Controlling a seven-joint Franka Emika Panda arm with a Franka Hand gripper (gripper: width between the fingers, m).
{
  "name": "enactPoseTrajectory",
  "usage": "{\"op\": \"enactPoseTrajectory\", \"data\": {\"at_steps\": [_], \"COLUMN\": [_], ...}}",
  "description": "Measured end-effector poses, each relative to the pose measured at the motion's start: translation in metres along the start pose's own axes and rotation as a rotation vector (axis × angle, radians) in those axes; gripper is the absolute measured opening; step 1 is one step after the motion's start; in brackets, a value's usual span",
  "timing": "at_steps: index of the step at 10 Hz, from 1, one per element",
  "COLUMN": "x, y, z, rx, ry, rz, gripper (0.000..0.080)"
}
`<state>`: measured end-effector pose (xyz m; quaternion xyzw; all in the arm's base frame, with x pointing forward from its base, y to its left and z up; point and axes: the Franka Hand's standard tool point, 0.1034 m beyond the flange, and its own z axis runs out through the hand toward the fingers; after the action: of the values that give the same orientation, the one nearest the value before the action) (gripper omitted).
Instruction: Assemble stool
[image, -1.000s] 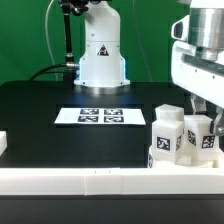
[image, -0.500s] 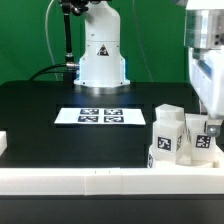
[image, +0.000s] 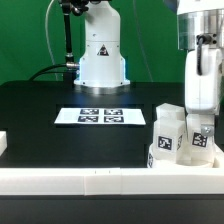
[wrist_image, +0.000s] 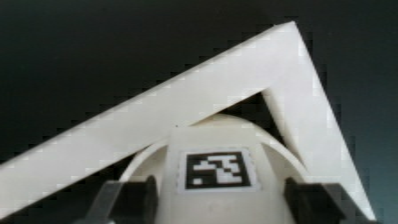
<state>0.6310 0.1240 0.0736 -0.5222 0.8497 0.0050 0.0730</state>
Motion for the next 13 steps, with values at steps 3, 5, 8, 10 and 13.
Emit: {"op": "enactPoseTrajectory", "data": {"at_steps": [3,5,8,10,13], "x": [-0.0005,-0.0004,0.0006,0.0,-0.0026], "y": [0.0,-0.0003,-0.0002,0.0037,0.0055], "z": [-0.0001,-0.0001,0.0007,0.0021,0.0015], "rx": [0.008,0.007,0.026,0.087,0.106], "ry": [-0.007,-0.014,-0.04,-0.072,-0.071], "rz": [0.03,0.047,0.121,0.189,0.188], "gripper": [0.0341,0.0341,0.0341,0.0341,0.0341]}}
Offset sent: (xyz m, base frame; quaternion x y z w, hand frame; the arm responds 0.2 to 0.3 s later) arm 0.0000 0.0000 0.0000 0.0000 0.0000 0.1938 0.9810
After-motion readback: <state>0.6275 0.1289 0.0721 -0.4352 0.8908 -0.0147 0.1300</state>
